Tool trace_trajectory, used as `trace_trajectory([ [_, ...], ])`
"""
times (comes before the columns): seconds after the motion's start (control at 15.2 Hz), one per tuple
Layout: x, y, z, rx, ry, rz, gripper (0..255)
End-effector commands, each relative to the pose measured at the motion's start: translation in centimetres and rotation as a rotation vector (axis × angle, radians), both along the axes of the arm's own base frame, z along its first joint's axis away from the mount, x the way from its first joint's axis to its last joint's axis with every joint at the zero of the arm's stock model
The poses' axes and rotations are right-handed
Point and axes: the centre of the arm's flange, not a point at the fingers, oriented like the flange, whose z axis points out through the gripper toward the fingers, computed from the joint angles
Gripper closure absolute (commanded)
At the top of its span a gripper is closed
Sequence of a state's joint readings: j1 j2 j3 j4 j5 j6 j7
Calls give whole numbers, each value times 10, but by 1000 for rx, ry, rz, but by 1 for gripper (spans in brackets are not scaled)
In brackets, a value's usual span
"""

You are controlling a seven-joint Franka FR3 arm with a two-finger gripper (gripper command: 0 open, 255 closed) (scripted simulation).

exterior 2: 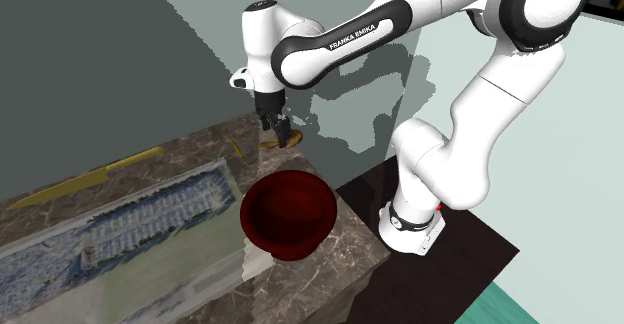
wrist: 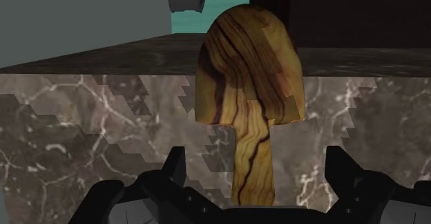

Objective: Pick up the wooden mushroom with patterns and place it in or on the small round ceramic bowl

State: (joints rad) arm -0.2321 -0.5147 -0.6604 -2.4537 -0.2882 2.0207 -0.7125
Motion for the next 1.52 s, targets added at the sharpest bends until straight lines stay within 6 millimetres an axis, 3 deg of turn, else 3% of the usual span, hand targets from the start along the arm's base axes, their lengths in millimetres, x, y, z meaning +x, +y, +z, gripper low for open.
trace_trajectory([
  [0.0,0,1,-14,0,-1,0,0],
  [0.53,0,1,-14,0,-1,0,0],
  [0.59,0,1,-14,0,-1,0,255],
  [1.19,0,1,-14,0,-1,0,255],
  [1.45,0,1,7,0,-1,0,255],
])
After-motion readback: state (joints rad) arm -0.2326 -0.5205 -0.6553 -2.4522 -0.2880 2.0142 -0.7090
